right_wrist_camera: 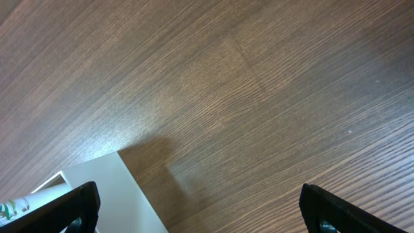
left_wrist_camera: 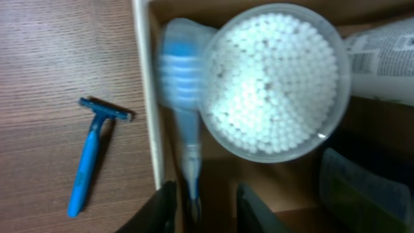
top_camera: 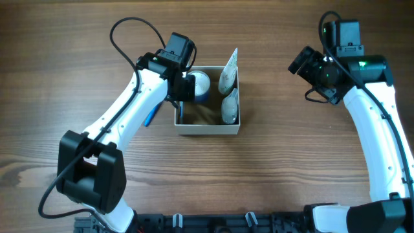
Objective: Pack container
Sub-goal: 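Place the toothbrush into the box beside the tub, then grasp the blue razor by its handle with the left gripper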
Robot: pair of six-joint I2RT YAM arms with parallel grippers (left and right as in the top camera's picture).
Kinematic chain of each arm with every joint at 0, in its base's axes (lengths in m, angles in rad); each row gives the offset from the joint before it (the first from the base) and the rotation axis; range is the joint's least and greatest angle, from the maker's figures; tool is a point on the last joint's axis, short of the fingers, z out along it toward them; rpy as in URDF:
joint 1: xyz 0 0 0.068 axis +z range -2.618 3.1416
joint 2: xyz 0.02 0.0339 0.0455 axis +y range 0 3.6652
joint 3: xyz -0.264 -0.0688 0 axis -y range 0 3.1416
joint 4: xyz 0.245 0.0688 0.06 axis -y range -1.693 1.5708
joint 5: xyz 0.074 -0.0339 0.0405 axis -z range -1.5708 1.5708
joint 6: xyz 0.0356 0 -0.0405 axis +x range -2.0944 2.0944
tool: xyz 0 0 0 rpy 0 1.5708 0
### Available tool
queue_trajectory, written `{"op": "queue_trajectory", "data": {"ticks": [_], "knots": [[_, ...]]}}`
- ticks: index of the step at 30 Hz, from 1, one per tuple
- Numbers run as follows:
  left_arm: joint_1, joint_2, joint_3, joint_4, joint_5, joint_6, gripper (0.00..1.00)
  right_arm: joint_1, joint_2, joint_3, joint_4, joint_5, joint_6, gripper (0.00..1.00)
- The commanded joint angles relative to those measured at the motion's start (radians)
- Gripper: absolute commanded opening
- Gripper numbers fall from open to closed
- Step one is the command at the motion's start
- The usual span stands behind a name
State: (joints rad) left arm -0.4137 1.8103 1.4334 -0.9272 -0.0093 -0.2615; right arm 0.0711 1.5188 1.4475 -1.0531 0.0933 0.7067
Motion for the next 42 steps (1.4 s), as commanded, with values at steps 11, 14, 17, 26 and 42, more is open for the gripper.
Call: {"op": "queue_trajectory", "data": {"ticks": [11, 14, 17, 26, 42], "knots": [[0.069, -0.146, 0.099, -0.143, -0.233, -0.008, 0.71, -0.002, 0.003, 0.005, 0.003, -0.005, 0.001, 1.0], [0.159, -0.135, 0.064, -0.165, -0.22, -0.006, 0.74, -0.002, 0.003, 0.005, 0.002, -0.005, 0.001, 1.0], [0.263, -0.109, -0.006, -0.133, -0.064, 0.084, 0.77, -0.002, 0.003, 0.005, 0.002, -0.005, 0.001, 1.0], [0.342, 0.05, -0.139, -0.032, 0.083, 0.281, 0.75, -0.002, 0.003, 0.005, 0.002, -0.005, 0.001, 1.0], [0.302, 0.227, -0.137, 0.12, 0.072, 0.309, 0.25, -0.002, 0.003, 0.005, 0.002, -0.005, 0.001, 1.0]]}}
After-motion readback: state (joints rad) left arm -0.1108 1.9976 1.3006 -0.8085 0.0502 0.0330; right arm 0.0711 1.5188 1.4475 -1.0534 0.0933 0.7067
